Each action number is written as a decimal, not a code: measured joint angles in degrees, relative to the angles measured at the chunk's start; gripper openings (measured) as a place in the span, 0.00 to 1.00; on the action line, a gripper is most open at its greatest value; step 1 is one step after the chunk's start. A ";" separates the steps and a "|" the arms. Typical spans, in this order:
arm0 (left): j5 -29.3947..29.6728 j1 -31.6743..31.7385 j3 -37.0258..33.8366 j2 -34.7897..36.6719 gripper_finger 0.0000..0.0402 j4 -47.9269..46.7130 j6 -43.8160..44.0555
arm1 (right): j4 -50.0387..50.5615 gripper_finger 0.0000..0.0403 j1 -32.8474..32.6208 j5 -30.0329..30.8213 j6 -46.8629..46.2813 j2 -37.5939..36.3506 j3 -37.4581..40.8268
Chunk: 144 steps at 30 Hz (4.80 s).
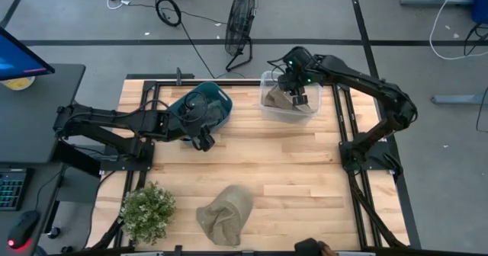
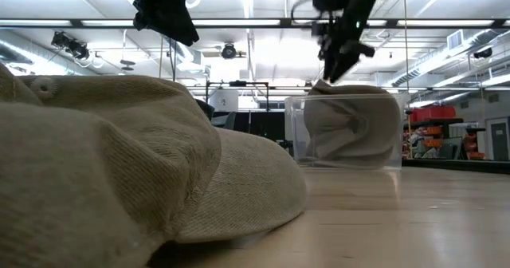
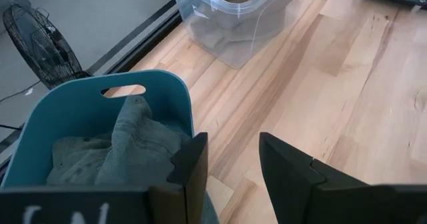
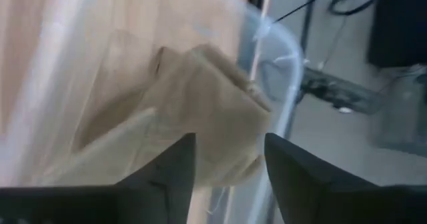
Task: Pick & Place hat
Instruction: Put the top brown cap into the transparent bin, then put the brown cap into the transparent bin
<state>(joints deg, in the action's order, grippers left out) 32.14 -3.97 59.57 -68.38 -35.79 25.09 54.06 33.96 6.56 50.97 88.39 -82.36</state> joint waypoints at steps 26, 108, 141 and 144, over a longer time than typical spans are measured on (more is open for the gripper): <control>-19.31 -22.93 0.02 -24.61 0.35 13.08 1.40 | -10.38 0.46 -44.02 -7.38 -26.63 -7.39 9.91; -37.19 -3.63 11.67 -33.99 0.02 22.84 -14.51 | -54.49 0.46 -54.79 -13.05 -2.04 -2.27 30.79; -44.44 0.37 11.67 -34.05 0.02 25.75 -0.93 | -45.61 0.25 -47.85 2.45 -6.56 7.14 30.73; -45.00 0.33 11.69 -34.05 0.03 23.18 -0.19 | -45.82 0.15 -47.87 5.31 -4.53 7.16 30.73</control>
<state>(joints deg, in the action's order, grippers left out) -12.86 -3.64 71.26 -102.43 -12.61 24.91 8.24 -13.91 11.87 46.44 95.55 -51.64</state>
